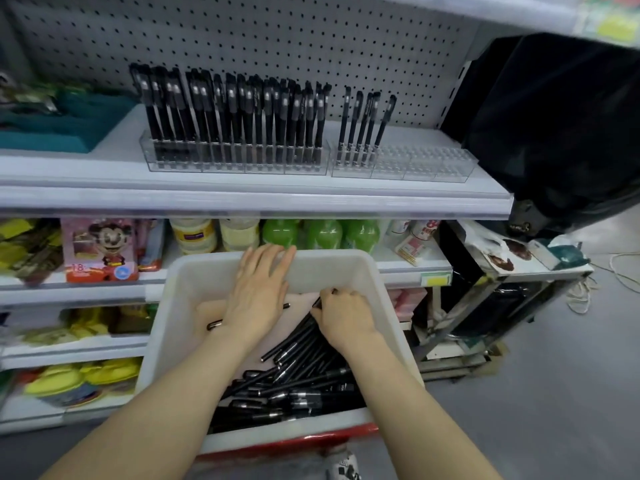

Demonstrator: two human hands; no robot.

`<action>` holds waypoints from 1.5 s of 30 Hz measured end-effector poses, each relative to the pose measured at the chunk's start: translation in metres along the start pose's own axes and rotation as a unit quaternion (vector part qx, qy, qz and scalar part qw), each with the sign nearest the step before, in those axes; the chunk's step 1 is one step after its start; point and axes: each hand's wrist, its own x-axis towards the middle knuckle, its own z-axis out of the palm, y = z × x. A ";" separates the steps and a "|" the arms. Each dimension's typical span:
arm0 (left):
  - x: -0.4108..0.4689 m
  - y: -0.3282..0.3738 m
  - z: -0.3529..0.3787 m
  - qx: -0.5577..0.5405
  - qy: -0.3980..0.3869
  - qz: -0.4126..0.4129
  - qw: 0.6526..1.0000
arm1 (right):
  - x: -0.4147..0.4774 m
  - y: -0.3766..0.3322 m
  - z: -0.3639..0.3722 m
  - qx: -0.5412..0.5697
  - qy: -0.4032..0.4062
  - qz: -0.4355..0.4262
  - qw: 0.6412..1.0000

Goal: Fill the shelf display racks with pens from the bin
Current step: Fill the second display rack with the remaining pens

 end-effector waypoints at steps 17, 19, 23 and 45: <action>0.004 0.004 -0.009 -0.098 0.049 -0.013 0.994 | 0.012 0.014 -0.020 0.561 0.054 0.048 0.825; 0.005 0.009 -0.017 -0.102 0.046 0.001 0.994 | 0.010 0.019 -0.029 0.601 0.057 0.056 0.795; 0.006 0.017 -0.020 -0.072 -0.064 0.017 0.995 | 0.011 0.025 -0.044 0.642 0.078 0.045 0.761; 0.098 0.028 -0.073 -0.037 -0.048 0.032 0.998 | 0.050 0.059 -0.104 0.220 0.186 -0.190 0.939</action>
